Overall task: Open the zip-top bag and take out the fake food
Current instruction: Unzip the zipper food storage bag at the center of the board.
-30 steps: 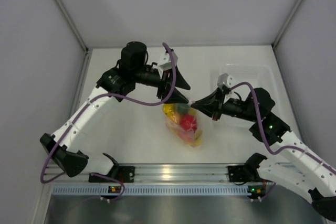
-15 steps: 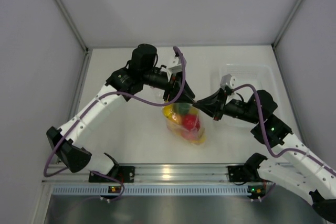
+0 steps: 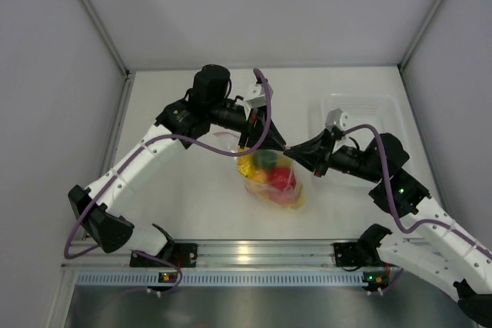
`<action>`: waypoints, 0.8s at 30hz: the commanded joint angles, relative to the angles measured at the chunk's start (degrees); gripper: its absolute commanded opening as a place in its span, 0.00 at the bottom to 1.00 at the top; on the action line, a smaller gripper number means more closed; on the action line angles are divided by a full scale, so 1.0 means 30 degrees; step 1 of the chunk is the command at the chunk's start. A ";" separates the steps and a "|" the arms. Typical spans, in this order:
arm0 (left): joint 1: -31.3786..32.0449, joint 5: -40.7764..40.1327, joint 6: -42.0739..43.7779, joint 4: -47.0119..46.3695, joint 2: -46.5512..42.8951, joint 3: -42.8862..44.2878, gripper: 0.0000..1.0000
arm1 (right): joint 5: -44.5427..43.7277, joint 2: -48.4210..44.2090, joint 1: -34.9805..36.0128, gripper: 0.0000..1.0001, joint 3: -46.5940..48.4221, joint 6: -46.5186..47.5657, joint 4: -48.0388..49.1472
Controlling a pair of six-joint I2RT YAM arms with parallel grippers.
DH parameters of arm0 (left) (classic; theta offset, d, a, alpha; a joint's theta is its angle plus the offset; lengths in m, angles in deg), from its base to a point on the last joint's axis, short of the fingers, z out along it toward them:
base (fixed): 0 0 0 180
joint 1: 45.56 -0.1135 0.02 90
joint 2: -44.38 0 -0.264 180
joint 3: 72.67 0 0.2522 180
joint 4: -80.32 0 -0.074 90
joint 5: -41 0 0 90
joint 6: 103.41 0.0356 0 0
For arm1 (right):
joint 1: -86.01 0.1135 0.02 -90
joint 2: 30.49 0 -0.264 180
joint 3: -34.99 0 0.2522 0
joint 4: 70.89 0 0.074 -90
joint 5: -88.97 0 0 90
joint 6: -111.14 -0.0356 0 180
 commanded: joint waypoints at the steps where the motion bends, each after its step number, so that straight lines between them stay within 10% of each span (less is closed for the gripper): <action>1: 0.0053 0.0913 0.0173 -0.0658 -0.0401 -0.0192 0.19 | -0.0378 -0.0626 0.0266 0.00 0.0123 0.0141 0.1986; 7: 0.0053 0.0856 0.0144 -0.0687 -0.0284 -0.0075 0.00 | -0.0436 -0.0685 0.0266 0.00 0.0093 -0.0035 0.2162; 24: -0.1556 0.0827 0.1489 0.0365 -0.0254 -0.0397 0.00 | -0.2458 -0.2471 0.0266 0.00 -0.0435 0.0111 0.1519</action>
